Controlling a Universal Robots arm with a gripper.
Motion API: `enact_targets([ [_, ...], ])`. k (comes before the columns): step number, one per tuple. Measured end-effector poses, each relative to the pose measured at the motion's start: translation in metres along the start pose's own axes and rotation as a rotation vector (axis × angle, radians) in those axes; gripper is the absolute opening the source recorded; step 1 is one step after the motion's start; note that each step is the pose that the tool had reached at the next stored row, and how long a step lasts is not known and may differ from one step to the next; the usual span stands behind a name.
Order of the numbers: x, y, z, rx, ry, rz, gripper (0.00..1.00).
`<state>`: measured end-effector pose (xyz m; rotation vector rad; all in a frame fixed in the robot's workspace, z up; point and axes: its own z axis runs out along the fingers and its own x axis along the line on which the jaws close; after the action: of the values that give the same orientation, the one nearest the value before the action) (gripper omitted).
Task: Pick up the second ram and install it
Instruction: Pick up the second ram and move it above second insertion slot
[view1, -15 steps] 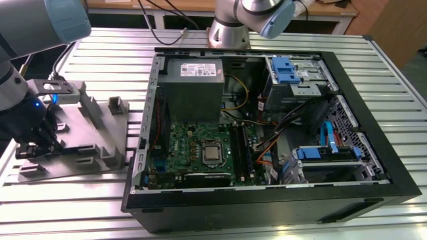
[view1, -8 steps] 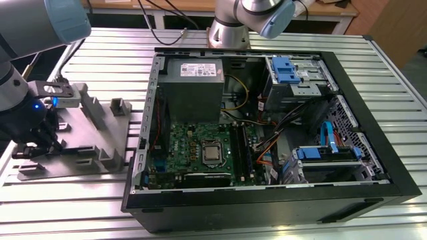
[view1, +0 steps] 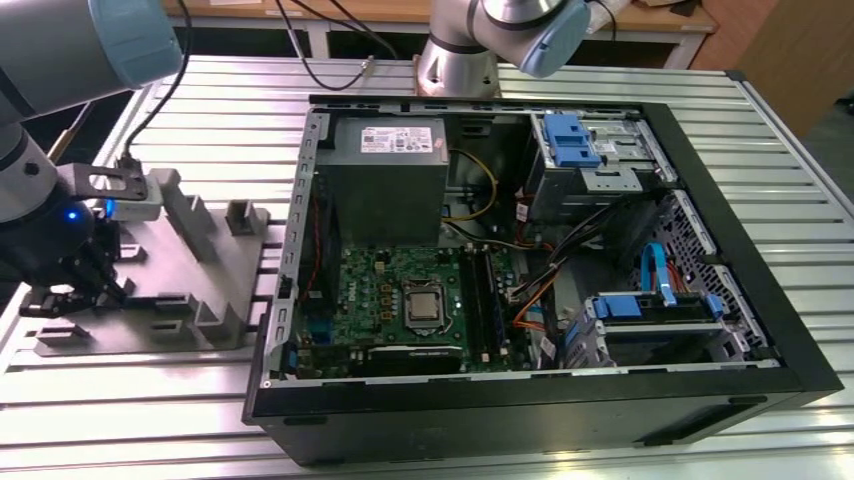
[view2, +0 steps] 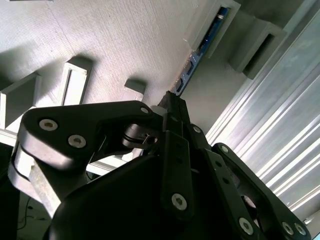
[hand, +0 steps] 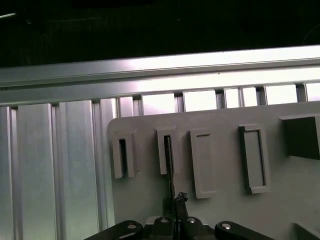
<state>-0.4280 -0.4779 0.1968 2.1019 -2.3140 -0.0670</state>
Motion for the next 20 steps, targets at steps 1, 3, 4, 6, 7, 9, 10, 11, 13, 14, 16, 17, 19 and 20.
enact_targets([
  [1,0.0,0.0,0.0,0.0,0.0,-0.002,0.11],
  [3,0.0,0.0,0.0,-0.0004,0.0008,-0.021,0.11],
  [4,0.0,0.0,0.0,-0.0005,0.0011,-0.028,0.11],
  [6,0.0,0.0,0.0,-0.0005,0.0012,-0.029,0.11],
  [7,0.0,0.0,0.0,-0.0006,0.0012,-0.029,0.11],
  [9,0.0,0.0,0.0,-0.0005,0.0012,-0.029,0.11],
  [10,0.0,0.0,0.0,-0.0006,0.0013,-0.033,0.11],
  [11,0.0,0.0,0.0,-0.0008,0.0019,-0.046,0.11],
  [13,0.0,0.0,0.0,-0.001,0.0022,-0.055,0.11],
  [14,0.0,0.0,0.0,-0.001,0.0023,-0.055,0.11],
  [16,-0.0001,0.0,-0.0005,-0.0008,0.0021,-0.055,0.11],
  [17,-0.0001,0.0,-0.001,-0.0002,0.0016,-0.055,0.11],
  [19,-0.0002,0.0,-0.0017,0.0001,0.0014,-0.055,0.11],
  [20,-0.0001,0.0001,-0.0025,-0.0005,0.0019,-0.056,0.11],
])
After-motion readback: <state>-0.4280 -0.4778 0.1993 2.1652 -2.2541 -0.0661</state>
